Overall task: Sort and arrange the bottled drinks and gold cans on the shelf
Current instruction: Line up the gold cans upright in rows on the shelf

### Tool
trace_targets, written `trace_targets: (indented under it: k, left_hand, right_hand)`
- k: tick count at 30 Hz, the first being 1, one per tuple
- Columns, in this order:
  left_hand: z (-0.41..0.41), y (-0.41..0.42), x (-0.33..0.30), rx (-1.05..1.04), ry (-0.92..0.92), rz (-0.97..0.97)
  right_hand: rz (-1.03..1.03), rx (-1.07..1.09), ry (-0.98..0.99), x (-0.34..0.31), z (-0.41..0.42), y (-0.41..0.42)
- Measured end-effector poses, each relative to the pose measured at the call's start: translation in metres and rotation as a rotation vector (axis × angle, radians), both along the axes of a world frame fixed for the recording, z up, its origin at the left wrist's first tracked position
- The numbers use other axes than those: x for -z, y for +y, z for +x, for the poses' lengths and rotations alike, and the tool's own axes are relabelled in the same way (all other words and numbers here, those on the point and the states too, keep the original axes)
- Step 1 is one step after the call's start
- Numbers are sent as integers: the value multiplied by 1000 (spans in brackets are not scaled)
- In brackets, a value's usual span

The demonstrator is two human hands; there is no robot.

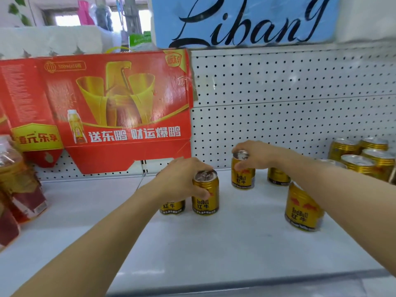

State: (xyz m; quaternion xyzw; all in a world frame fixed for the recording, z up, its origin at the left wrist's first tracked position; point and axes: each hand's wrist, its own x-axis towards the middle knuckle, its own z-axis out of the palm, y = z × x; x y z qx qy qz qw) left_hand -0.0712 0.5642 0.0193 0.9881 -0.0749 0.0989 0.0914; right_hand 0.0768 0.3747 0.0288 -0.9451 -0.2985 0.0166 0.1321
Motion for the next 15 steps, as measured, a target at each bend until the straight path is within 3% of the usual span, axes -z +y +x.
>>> trace_targets:
  k: [15]
  left_hand:
    - [8,0,8,-65,-32,-20]
  right_hand:
    - [119,-283,185,1,-41,-30]
